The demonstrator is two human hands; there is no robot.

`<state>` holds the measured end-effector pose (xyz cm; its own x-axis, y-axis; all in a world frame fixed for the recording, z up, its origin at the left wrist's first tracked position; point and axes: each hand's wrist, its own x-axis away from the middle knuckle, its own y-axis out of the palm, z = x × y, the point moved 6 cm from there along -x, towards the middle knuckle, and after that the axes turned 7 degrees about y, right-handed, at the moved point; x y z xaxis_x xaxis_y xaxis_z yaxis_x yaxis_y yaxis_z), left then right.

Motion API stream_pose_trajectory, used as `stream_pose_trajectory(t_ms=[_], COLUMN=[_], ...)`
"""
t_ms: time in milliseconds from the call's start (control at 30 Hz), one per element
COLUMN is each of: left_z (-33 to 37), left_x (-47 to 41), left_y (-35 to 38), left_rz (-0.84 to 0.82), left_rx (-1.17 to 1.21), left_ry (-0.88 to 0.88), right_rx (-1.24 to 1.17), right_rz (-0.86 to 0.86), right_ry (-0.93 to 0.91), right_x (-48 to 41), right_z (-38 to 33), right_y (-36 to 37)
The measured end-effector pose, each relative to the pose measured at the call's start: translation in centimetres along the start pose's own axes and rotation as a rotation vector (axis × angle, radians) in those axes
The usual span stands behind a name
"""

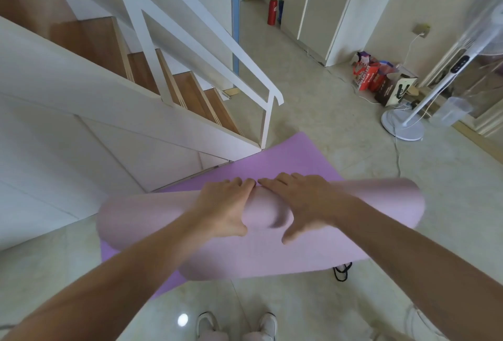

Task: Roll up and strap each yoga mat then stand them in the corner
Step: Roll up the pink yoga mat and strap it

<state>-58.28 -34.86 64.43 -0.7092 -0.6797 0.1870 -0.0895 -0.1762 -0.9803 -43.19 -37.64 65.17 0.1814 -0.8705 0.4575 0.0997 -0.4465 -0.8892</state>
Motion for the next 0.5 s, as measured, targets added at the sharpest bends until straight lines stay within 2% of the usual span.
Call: stream_pose_trajectory(t_ms=[67,100,167,200,267,367,433,500], left_z=[-0.9,-1.3,-1.4,-1.2,-0.1,0.9,0.6,-0.5], left_x=[-0.4,-0.4,-0.1,-0.1,0.0,0.1,-0.1,-0.6], left_y=[-0.4,-0.8,-1.6,-1.7,-1.7,-0.5,-0.5,-0.9], left_rz=[-0.136,-0.180,-0.210,-0.197,-0.116,0.133,0.253,0.154], left_rx=[0.193,0.277,0.341,0.306,0.064,-0.281,-0.263,-0.130], left_ry=[-0.039,-0.053,-0.054,-0.036,0.023,0.064,0.063,0.003], right_rx=[0.170,0.180,0.119,0.070,-0.037,-0.198,-0.201,-0.093], right_rz=[0.168,0.212,0.199,0.154,0.047,-0.076,-0.085,-0.024], right_ry=[-0.018,-0.017,-0.019,-0.013,0.019,0.061,0.050,0.033], right_x=[0.4,0.4,0.0,-0.3,-1.0,-1.1,-0.9,-0.6], right_z=[-0.7,-1.0,-0.8,-0.6,0.3,1.4,1.1,0.4], right_y=[0.8,0.8,0.4,0.0,-1.2,-2.3,-2.3,-1.7])
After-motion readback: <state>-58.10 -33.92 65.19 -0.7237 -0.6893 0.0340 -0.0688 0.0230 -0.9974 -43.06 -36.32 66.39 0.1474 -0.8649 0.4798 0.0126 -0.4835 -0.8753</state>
